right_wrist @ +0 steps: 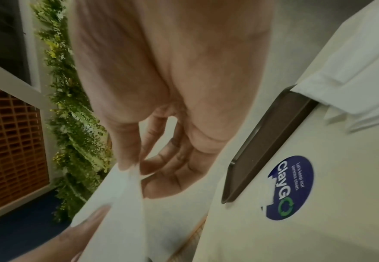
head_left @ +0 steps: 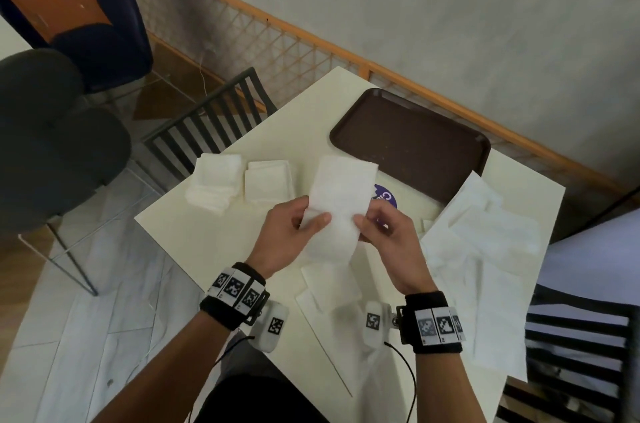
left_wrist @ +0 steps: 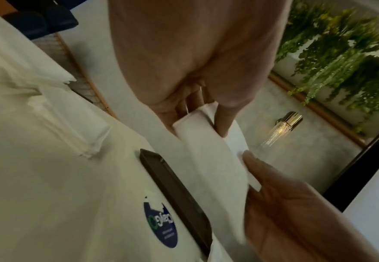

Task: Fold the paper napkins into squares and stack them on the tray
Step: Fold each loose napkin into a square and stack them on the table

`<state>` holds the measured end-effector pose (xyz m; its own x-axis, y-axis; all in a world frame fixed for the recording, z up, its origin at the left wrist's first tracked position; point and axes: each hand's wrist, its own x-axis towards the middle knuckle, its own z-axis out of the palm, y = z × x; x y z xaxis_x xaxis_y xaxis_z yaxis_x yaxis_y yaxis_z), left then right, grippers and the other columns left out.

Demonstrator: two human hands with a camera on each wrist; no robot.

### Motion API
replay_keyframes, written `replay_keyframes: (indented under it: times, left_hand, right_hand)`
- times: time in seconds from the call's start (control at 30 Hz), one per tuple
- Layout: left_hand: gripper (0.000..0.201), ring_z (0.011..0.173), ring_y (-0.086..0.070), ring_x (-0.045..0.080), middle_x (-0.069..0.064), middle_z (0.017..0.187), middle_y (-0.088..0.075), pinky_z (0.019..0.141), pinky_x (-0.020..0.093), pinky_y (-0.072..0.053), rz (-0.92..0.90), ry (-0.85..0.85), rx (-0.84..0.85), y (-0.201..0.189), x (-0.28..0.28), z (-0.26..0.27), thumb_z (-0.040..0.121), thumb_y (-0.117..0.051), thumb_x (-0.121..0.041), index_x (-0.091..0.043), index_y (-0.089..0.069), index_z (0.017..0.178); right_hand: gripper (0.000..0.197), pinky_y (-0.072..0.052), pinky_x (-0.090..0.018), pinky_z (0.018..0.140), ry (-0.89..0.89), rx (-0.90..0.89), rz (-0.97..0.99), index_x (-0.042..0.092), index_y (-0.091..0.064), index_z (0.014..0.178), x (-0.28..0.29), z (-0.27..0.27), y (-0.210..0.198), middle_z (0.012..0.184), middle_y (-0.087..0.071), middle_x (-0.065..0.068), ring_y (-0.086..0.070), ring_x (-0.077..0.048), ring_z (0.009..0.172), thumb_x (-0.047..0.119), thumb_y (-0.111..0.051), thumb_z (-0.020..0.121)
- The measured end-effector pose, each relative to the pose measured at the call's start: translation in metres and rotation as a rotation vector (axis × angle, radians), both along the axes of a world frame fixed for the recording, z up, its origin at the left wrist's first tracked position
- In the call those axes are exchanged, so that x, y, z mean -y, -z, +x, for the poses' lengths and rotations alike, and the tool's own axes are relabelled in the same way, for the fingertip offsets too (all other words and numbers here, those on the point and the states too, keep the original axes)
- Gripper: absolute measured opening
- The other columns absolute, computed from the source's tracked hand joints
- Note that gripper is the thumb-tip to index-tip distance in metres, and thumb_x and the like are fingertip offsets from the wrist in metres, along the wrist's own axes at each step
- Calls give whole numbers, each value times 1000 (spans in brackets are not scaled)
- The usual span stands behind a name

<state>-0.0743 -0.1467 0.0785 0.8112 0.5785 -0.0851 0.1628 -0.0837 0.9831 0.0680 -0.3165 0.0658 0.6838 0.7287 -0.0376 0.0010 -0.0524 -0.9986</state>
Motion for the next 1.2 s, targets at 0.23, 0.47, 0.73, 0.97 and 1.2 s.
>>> replay_keyframes:
  times: [0.23, 0.47, 0.73, 0.97, 1.2]
  left_hand:
    - [18, 96, -74, 33, 16, 100, -78, 86, 46, -58, 52, 8, 204, -17, -10, -4, 106, -62, 0, -7, -79, 108]
    - [44, 86, -67, 12, -4, 91, -73, 74, 20, -51, -54, 16, 269, -28, -11, -6, 108, -37, 14, -5, -75, 96]
    - [45, 83, -61, 14, -2, 86, -69, 74, 23, -50, -121, -30, 295, -30, -24, -9, 104, -37, 15, -6, -72, 86]
    - [37, 77, -54, 33, 10, 86, -70, 73, 37, -38, 46, 85, 254, -29, -46, -24, 100, -39, -14, -4, -71, 85]
    - [55, 65, -48, 43, 18, 70, -59, 66, 51, -36, 191, -9, 232, -34, -75, -32, 109, -39, -46, -12, -69, 78]
  right_hand:
    - [23, -52, -44, 86, 86, -19, 205, 3, -83, 96, -17, -2, -1, 104, -77, -13, -70, -27, 99, -14, -68, 95]
    - [26, -50, -32, 71, 110, -143, 255, 17, -84, 84, -33, -11, -14, 91, -75, -8, -67, -26, 85, 0, -67, 95]
    - [46, -46, -31, 68, 62, -199, 248, 16, -82, 86, -49, -17, -16, 88, -71, -5, -61, -22, 82, -14, -51, 103]
    - [30, -54, -33, 92, 10, 174, -2, 12, -72, 109, -72, -20, -35, 111, -76, 3, -71, -21, 107, 22, -44, 116]
    - [41, -38, -29, 64, -6, 426, -146, 25, -46, 76, -116, -29, -30, 71, -53, 8, -49, -9, 71, 34, -57, 115]
